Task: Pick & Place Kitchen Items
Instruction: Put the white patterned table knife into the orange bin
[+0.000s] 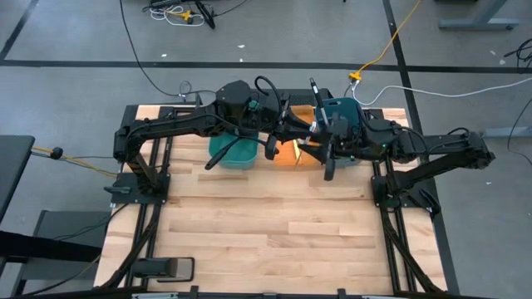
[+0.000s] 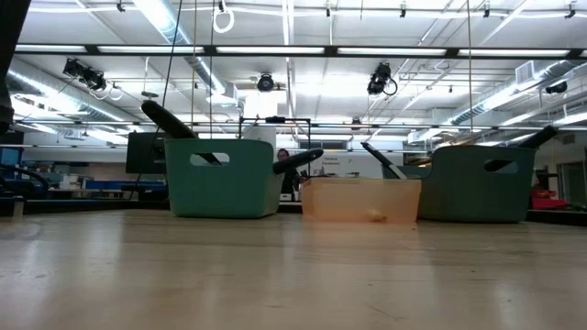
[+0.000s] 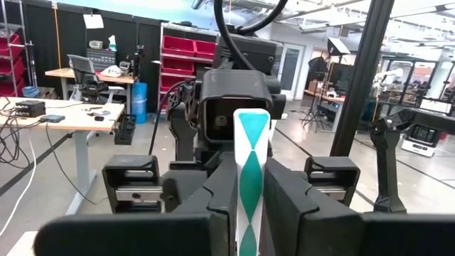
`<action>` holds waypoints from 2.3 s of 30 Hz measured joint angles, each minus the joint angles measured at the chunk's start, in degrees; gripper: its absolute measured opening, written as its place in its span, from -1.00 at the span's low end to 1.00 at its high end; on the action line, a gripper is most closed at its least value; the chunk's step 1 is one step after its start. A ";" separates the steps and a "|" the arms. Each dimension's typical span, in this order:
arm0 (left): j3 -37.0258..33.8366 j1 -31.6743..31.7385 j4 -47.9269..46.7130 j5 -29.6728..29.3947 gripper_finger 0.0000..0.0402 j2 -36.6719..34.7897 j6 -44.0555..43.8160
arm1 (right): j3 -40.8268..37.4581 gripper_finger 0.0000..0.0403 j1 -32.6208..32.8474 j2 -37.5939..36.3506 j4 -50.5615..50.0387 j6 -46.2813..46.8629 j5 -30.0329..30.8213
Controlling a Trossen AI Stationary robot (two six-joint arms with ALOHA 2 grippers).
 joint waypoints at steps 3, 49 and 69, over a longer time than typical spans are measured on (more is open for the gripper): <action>0.00 0.00 0.00 0.00 -0.74 0.00 0.34 | 0.00 -0.43 0.00 0.00 0.00 -0.02 -0.68; 0.00 -0.02 -0.24 -2.17 -0.29 0.02 0.23 | 0.00 -0.82 0.00 0.00 0.85 -0.46 -0.83; 0.02 -0.03 -3.69 -5.87 0.22 -0.19 -0.85 | 0.00 -0.81 0.00 -0.02 0.83 -0.64 -0.68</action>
